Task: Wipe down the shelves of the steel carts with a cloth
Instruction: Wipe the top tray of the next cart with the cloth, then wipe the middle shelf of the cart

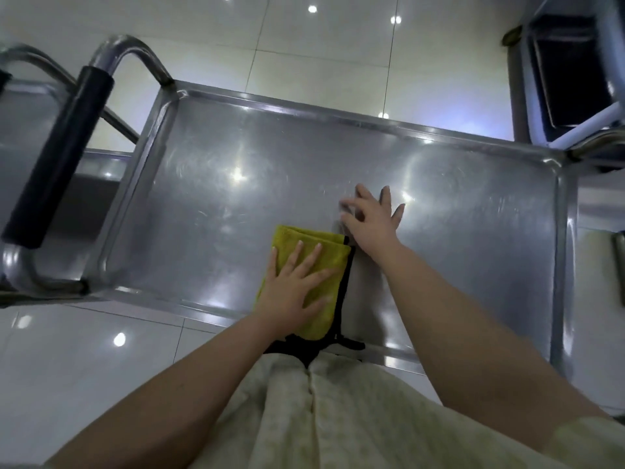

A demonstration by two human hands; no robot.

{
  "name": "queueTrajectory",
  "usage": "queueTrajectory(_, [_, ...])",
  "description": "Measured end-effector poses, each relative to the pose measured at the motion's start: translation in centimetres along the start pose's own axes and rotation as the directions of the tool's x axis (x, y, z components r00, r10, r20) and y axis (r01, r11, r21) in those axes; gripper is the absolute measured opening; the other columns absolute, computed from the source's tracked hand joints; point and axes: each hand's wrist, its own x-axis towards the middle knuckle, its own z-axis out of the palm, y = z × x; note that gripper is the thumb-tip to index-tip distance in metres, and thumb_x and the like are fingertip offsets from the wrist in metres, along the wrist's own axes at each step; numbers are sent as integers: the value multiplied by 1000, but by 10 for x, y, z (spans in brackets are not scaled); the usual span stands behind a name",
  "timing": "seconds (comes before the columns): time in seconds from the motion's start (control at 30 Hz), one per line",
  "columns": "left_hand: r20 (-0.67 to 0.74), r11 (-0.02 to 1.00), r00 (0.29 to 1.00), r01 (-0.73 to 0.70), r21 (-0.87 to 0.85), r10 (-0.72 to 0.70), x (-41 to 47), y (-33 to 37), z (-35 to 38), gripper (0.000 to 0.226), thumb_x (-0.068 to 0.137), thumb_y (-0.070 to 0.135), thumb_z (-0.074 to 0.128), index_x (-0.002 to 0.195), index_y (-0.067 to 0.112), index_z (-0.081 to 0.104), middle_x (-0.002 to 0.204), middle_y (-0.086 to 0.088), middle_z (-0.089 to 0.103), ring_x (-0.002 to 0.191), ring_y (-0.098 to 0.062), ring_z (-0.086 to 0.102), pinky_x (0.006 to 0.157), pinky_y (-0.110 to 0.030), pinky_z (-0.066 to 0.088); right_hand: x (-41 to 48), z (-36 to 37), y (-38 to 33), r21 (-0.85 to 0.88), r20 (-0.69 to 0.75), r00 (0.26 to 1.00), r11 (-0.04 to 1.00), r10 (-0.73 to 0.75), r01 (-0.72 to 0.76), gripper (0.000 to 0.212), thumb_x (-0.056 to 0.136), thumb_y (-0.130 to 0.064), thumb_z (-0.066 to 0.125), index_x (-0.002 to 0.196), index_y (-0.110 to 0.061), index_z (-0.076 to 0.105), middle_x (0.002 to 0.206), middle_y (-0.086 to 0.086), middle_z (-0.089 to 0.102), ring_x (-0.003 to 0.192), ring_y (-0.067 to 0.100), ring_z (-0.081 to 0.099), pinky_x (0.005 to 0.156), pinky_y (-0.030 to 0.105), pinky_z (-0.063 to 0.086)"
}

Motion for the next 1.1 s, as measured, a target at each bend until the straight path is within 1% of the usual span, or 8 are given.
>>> queueTrajectory(0.1, [-183, 946, 950, 202, -253, -252, -7, -9, -10, 49, 82, 31, 61, 130, 23, 59, 153, -9, 37, 139, -33, 35, 110, -54, 33, -19, 8, -15, -175, 162, 982, 976, -99, 127, 38, 92, -45, 56, 129, -35, 55, 156, -10, 28, 149, 26, 3, 115, 57, -8])
queueTrajectory(0.27, [-146, 719, 770, 487, -497, -622, -35, -2, -9, 59, 83, 25, 71, 137, 24, 48, 135, -3, 46, 125, -24, 40, 104, -37, 39, -48, 41, -37, -296, 238, 962, 934, -131, 200, 54, 92, -46, 56, 141, -31, 40, 162, -5, 10, 149, 29, -3, 116, 61, -2])
queueTrajectory(0.4, [-59, 595, 660, 631, -498, -749, -44, 4, -4, 71, 76, 33, 79, 137, 22, 43, 127, -6, 52, 118, -28, 48, 100, -45, 45, -69, 44, -38, -240, 135, 981, 955, -142, 172, 39, 95, -32, 55, 133, -26, 47, 151, -2, 37, 145, 25, 20, 119, 48, 8])
queueTrajectory(0.5, [42, 505, 628, 662, -554, -777, -43, 6, -8, 61, 75, 31, 81, 126, 14, 51, 119, -8, 62, 109, -29, 59, 93, -42, 50, -83, 37, -42, -225, 73, 989, 964, -130, 143, 29, 95, -26, 57, 123, -25, 51, 132, -2, 51, 127, 23, 38, 100, 36, 25])
queueTrajectory(0.7, [70, 569, 692, 642, -513, -718, -45, -2, -37, 18, 84, 27, 72, 90, 13, 62, 88, -6, 63, 89, -27, 61, 70, -29, 41, -99, 17, -54, -201, 67, 995, 976, -72, 84, 30, 97, -32, 55, 123, -19, 59, 122, 5, 61, 118, 29, 52, 91, 36, 34])
queueTrajectory(0.8, [52, 604, 771, 537, -589, -635, -59, -6, -52, 16, 87, 21, 70, 97, 10, 64, 87, -4, 62, 81, -21, 56, 67, -27, 36, -112, 0, -59, -38, -3, 1000, 999, -27, 27, 24, 96, -27, 57, 116, -15, 62, 114, 7, 63, 110, 29, 57, 92, 36, 39])
queueTrajectory(0.9, [-24, 576, 793, 422, -701, -609, -79, -9, -67, 12, 88, 17, 69, 96, 16, 61, 86, -4, 63, 79, -19, 57, 67, -26, 40, -140, -9, -62, 152, -77, 996, 987, -43, 55, 7, 93, -18, 60, 98, -13, 61, 95, 4, 59, 92, 25, 56, 77, 33, 41])
queueTrajectory(1.1, [-194, 603, 846, 175, -778, -497, -124, -23, -80, 12, 88, 10, 69, 98, 11, 65, 86, -4, 66, 75, -14, 58, 64, -10, 44, -214, 5, -84, 242, -250, 967, 964, -51, 114, 9, 94, -12, 59, 91, -18, 53, 89, 0, 55, 77, 13, 47, 60, 16, 34])
